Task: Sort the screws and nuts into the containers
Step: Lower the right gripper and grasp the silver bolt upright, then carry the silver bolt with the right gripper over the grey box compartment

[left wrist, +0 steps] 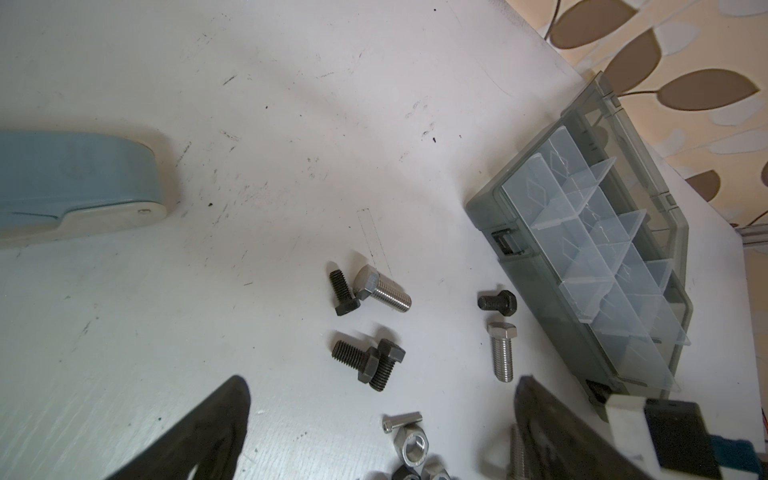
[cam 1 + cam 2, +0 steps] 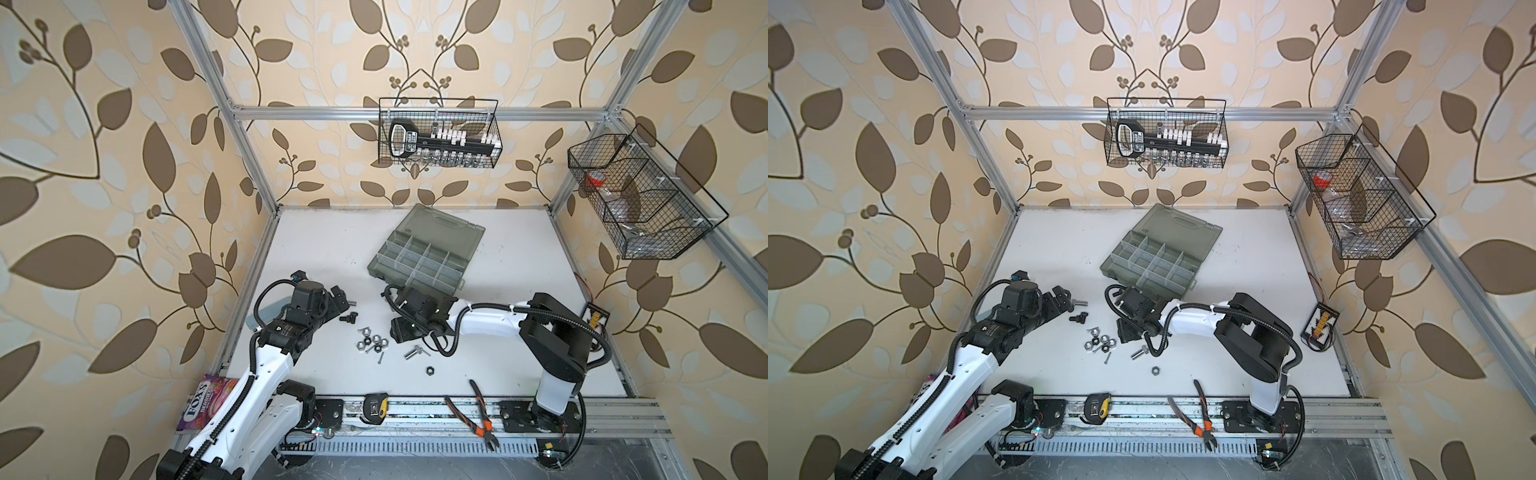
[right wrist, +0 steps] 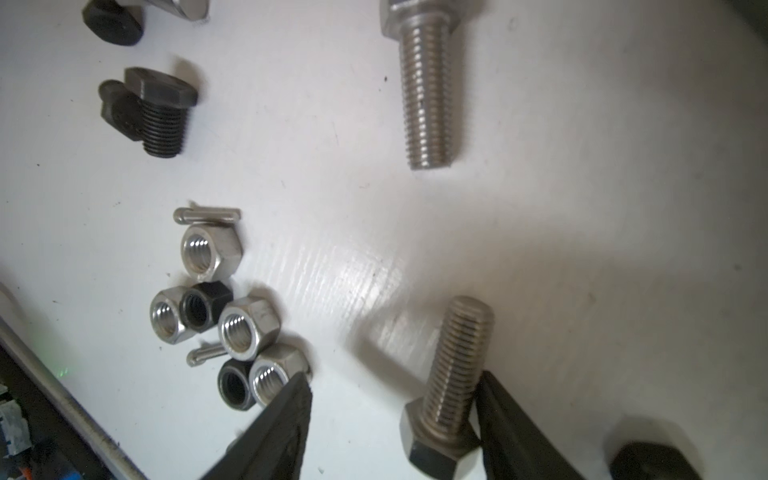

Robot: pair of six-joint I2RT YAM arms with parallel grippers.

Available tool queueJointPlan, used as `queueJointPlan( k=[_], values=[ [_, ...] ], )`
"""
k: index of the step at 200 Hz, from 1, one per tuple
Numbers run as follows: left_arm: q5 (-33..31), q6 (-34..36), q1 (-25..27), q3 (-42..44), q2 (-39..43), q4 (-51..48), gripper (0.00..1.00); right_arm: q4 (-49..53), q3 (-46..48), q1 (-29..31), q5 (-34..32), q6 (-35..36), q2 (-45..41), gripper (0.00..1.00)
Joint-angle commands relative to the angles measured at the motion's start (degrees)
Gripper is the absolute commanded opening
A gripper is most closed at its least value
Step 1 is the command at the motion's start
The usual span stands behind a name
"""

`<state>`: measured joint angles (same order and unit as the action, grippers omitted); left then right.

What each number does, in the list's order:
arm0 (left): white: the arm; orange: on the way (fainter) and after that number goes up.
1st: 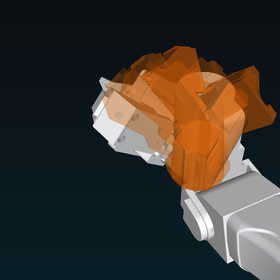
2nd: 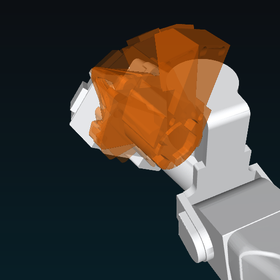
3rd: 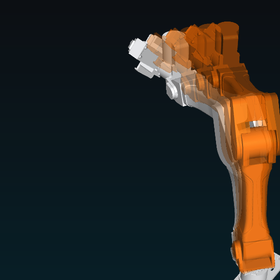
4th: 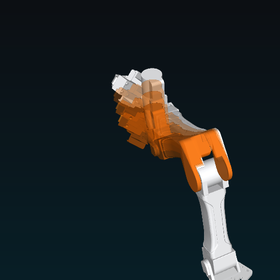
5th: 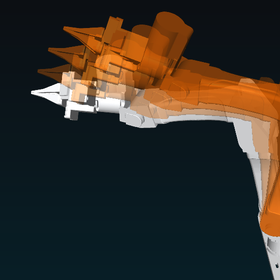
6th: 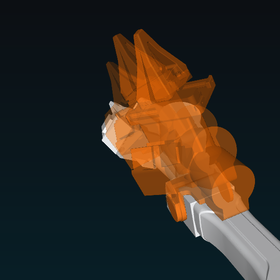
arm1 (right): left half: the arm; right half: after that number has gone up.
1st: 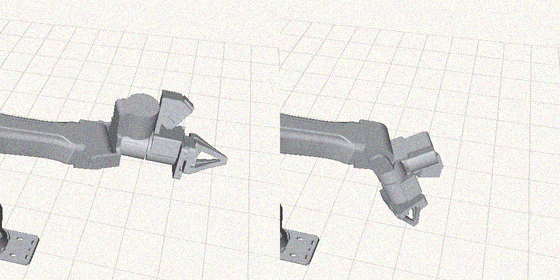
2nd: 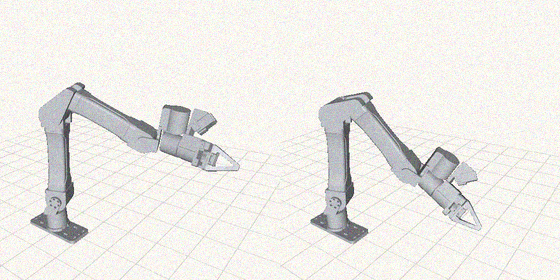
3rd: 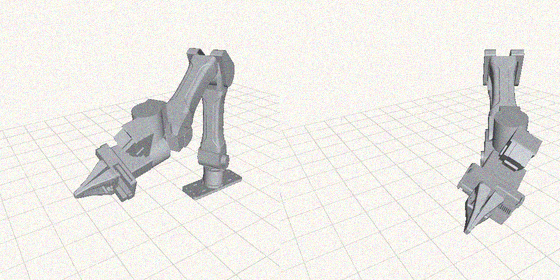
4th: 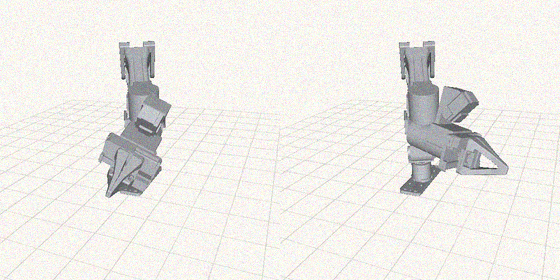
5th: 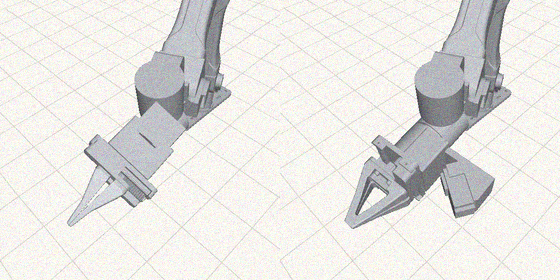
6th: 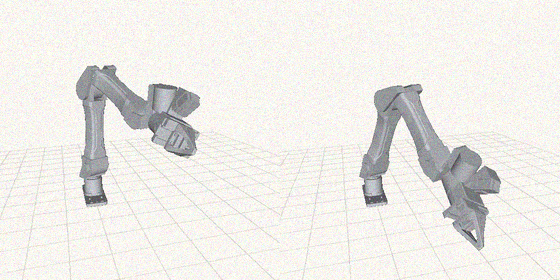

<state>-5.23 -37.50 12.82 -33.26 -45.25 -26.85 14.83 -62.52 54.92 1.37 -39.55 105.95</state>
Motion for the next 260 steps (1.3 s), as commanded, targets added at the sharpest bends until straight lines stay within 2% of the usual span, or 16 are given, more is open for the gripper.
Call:
queueJointPlan(
  k=[1,36,56,149,203,260],
  values=[
    [-2.38,0.32,0.45,-1.67,0.10,-0.81,0.99,4.05,-2.03,0.24,-1.58,0.95,2.89,0.64],
    [-2.92,0.41,0.45,-1.75,0.17,-0.91,0.99,9.91,-5.25,0.24,-3.34,2.44,5.54,0.60],
    [-3.19,0.39,0.45,-1.85,0.13,-0.67,0.99,12.46,-6.41,0.28,-4.56,3.80,6.43,0.51],
    [-3.36,0.40,0.45,-2.01,0.15,-1.25,0.99,16.02,-8.50,0.28,-7.16,6.68,9.36,0.23],
    [-4.34,0.49,0.45,-2.38,0.08,-1.74,0.99,16.61,-9.63,0.21,-8.39,7.73,8.89,0.00],
    [-6.40,2.05,0.45,-3.21,0.95,-2.42,0.99,16.55,-10.25,-1.01,-11.61,8.47,-1.63,0.00]
  ],
)
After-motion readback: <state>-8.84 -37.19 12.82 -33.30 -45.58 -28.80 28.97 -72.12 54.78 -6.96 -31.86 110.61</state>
